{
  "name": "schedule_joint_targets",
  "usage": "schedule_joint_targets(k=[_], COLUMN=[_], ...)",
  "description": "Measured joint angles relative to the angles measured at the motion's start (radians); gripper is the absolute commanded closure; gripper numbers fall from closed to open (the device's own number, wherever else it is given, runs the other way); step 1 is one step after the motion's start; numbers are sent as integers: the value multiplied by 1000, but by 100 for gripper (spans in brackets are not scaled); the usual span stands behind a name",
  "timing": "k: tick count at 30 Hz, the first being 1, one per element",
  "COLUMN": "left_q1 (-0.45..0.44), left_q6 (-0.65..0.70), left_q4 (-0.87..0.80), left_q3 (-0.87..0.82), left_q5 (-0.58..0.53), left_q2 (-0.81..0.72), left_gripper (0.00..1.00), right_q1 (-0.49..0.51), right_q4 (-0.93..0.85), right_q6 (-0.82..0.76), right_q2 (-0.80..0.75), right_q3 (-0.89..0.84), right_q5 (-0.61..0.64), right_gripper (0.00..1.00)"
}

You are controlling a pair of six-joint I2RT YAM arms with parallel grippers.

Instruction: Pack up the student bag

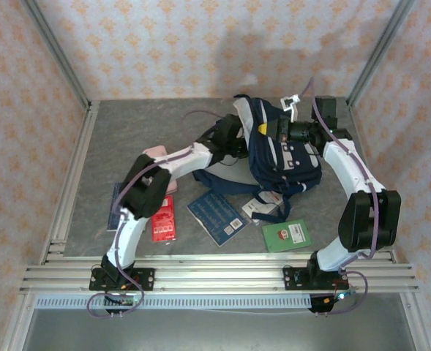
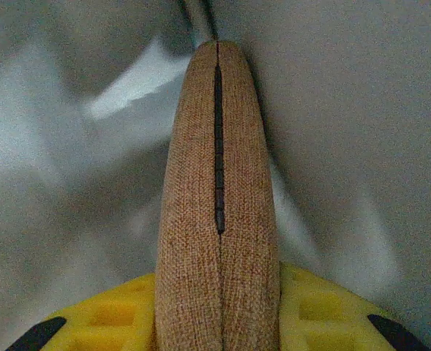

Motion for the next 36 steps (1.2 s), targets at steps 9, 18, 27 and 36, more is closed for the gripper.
schedule_joint_targets(k=[9,18,27,36], left_q1=[-45,-43,-3,24], left_q6=[-49,20,109,143], left_q4=[-31,-105,-166,-330], left_q3=[229,55,-254,-472], left_q5=[-26,-72,-188,-384], left_q2=[204,16,-366,-618], left_gripper=[6,8,13,7], right_q1=[-22,-14,6,69], right_q4=[183,127,101,85], right_q6=[134,74,45,53], right_q2=[-1,-6,-40,-39], right_q3=[-47,-31,-45,-62], right_q5=[0,72,259,370], right_gripper=[100,100,100,93])
